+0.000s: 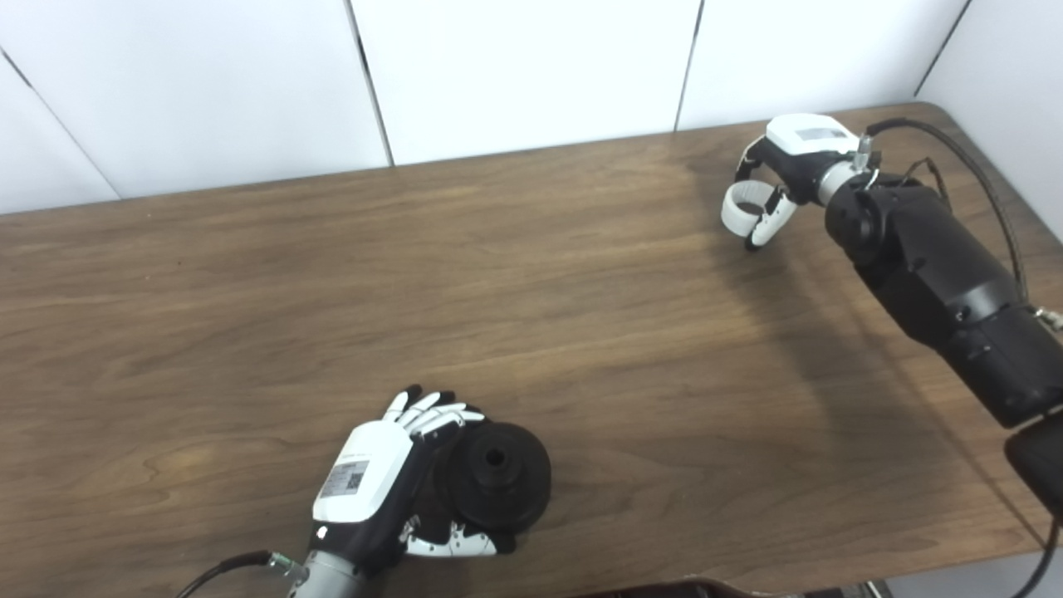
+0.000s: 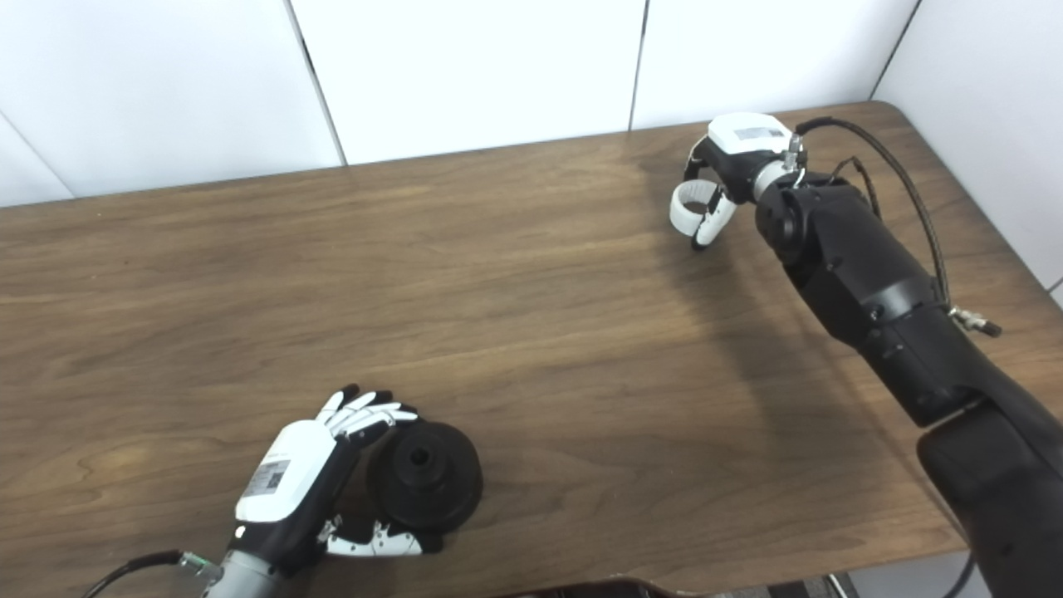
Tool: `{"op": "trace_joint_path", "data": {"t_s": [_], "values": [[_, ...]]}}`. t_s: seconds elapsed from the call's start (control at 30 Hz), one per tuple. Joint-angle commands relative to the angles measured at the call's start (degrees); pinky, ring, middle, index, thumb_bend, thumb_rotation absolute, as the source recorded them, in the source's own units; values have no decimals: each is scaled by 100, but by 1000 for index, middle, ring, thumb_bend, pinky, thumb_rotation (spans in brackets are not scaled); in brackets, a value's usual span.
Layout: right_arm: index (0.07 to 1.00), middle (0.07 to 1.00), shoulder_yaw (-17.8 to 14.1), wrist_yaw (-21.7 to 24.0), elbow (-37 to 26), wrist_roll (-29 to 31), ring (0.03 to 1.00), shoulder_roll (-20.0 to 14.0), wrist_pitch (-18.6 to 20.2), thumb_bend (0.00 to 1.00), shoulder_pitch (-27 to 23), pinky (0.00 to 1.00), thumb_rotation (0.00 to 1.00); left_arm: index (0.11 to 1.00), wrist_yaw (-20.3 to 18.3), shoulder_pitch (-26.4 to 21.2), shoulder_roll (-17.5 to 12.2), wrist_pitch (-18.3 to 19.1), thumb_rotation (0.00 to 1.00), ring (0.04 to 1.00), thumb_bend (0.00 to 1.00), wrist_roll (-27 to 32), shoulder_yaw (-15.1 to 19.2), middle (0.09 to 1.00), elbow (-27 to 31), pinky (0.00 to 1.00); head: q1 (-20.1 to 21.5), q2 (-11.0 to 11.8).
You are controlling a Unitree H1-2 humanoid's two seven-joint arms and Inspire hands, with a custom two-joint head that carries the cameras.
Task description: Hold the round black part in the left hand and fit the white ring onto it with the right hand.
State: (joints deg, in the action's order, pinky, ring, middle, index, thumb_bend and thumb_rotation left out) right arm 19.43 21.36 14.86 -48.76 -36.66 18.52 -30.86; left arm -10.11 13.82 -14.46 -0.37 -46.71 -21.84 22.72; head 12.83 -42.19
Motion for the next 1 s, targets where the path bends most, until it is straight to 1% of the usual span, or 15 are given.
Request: {"op": "trace_joint_path", "data": {"t_s": [0.0, 0.13, 0.23, 0.27, 0.3, 0.33, 0.37, 0.4, 0.57, 0.87, 0.97], "values": [[658, 809, -126, -180, -79, -18, 852, -182, -99, 744, -201, 842, 202, 485, -204, 102, -101, 24, 62, 909, 523, -95, -45, 818, 33, 1000, -6, -2], [664, 811, -131, -138, -111, -30, 856, -194, -84, 749, -187, 839, 219, 485, -161, 97, -109, -21, 63, 908, 522, -95, -39, 817, 2, 1000, 18, -12], [659, 807, -132, -168, -89, -42, 851, -188, -88, 751, -184, 842, 207, 484, -160, 93, -114, -31, 62, 904, 522, -97, -36, 815, 7, 1000, 18, -12], [644, 807, -135, -175, -84, -40, 851, -184, -87, 745, -180, 848, 195, 484, -160, 93, -110, -28, 62, 903, 523, -91, -33, 815, 8, 1000, 18, -12], [569, 808, -137, -177, -81, -38, 851, -182, -86, 636, -179, 853, 170, 484, -163, 92, -107, -24, 61, 903, 523, -87, -32, 815, 11, 1000, 23, -30], [532, 809, -143, -178, -101, -32, 851, -182, -89, 580, -167, 855, 159, 484, -170, 90, -107, -19, 61, 903, 523, -90, -31, 815, 14, 1000, 23, -30], [507, 807, -151, -191, -124, -26, 851, -181, -98, 546, -153, 856, 149, 484, -165, 89, -108, -23, 61, 902, 523, -104, -32, 814, 15, 1000, 23, -30], [497, 803, -157, -203, -135, -22, 849, -179, -108, 534, -144, 854, 144, 484, -159, 87, -108, -28, 61, 901, 523, -115, -34, 813, 13, 1000, 31, -25], [487, 802, -192, -230, -127, 9, 855, -179, -138, 522, -103, 866, 135, 484, -167, 85, -95, -18, 61, 899, 523, -118, -37, 812, 24, 1000, 20, -34], [487, 794, -249, -330, -186, 27, 849, -257, -315, 523, 3, 847, 135, 484, -173, 70, -67, -6, 61, 900, 523, -108, -39, 813, 46, 1000, 9, -65], [486, 784, -296, -514, -299, 72, 839, -335, -634, 523, 74, 840, 134, 484, -215, 64, -37, 44, 61, 902, 523, -141, -57, 814, 82, 1000, -96, -109]]}}
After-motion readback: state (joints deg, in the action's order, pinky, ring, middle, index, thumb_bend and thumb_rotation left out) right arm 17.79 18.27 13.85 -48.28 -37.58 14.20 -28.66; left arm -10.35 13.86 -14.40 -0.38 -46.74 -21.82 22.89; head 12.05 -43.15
